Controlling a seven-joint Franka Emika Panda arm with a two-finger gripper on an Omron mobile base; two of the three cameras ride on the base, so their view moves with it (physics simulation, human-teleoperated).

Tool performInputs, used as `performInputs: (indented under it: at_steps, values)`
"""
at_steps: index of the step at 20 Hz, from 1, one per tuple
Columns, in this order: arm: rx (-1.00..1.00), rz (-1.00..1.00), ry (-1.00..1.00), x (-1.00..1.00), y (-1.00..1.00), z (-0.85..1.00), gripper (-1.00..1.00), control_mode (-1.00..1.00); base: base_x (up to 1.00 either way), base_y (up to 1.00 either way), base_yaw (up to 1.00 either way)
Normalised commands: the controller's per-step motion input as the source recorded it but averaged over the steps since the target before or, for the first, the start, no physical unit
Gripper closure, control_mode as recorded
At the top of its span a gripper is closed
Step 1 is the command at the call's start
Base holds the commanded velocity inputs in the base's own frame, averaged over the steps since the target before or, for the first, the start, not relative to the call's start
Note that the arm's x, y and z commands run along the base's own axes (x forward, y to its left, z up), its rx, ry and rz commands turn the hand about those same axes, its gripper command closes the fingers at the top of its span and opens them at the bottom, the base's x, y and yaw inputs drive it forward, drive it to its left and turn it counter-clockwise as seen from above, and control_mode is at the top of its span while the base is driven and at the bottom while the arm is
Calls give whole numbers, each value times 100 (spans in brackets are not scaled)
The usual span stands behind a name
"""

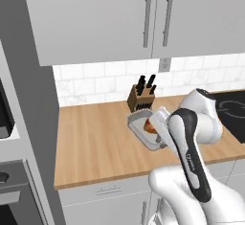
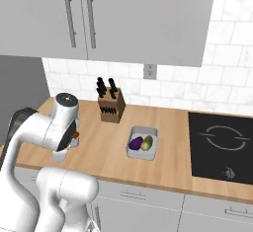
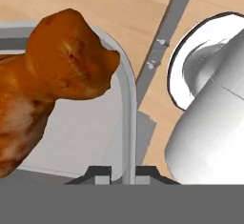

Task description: Take the meat container that has the chicken drumstick and place it on the second highest rack of the freezer. Then take the vegetable container that has the eggplant and cucumber and place it on the highest rack of the freezer.

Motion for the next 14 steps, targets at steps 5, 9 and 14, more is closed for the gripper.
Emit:
performInputs:
  at_steps: [5, 9, 14]
  values:
    - [32, 33, 1, -41, 0, 100, 100, -100, 0, 0, 0]
    - [19, 15, 0, -47, 0, 100, 100, -100, 0, 0, 0]
    - [3, 12, -3, -54, 10, 96, 100, -100, 0, 0, 0]
